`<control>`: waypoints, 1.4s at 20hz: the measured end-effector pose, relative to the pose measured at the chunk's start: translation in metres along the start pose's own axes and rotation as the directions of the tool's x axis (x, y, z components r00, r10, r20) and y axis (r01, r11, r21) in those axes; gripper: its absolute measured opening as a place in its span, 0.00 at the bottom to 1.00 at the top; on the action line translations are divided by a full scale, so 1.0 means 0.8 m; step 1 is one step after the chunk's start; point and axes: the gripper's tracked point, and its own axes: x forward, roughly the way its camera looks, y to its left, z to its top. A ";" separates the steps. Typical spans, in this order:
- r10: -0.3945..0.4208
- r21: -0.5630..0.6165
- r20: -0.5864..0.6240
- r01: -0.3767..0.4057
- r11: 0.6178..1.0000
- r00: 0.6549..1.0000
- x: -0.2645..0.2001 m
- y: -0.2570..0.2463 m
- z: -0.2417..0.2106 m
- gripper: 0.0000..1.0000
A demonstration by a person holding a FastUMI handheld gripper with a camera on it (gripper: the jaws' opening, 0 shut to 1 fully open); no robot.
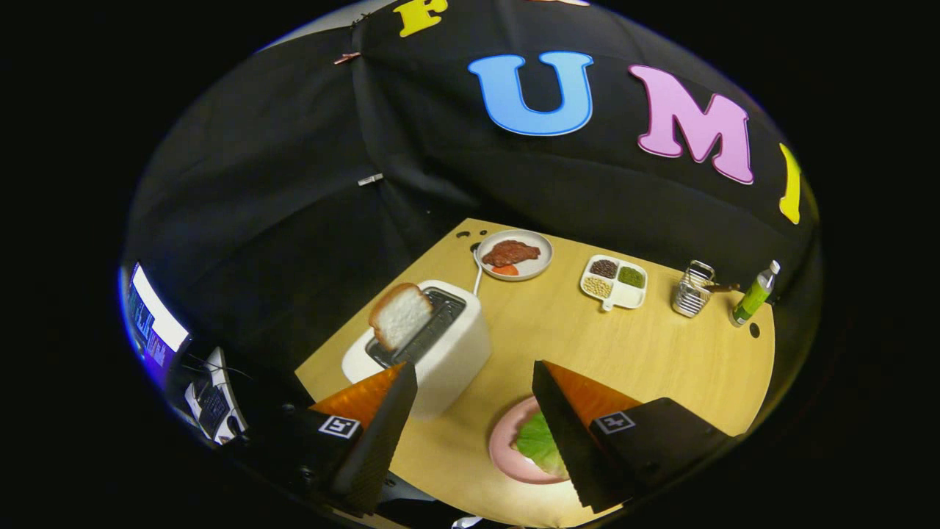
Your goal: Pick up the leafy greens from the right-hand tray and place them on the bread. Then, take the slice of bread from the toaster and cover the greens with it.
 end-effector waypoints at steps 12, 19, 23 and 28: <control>-0.127 0.069 -0.074 0.132 0.989 0.989 0.144 0.087 0.012 0.98; -0.197 0.130 -0.128 0.214 0.968 0.972 0.191 0.084 0.004 0.86; -0.208 0.189 -0.187 0.243 0.952 0.960 0.196 0.086 -0.017 0.43; -0.215 0.272 -0.179 0.258 0.927 0.960 0.189 0.082 -0.012 0.13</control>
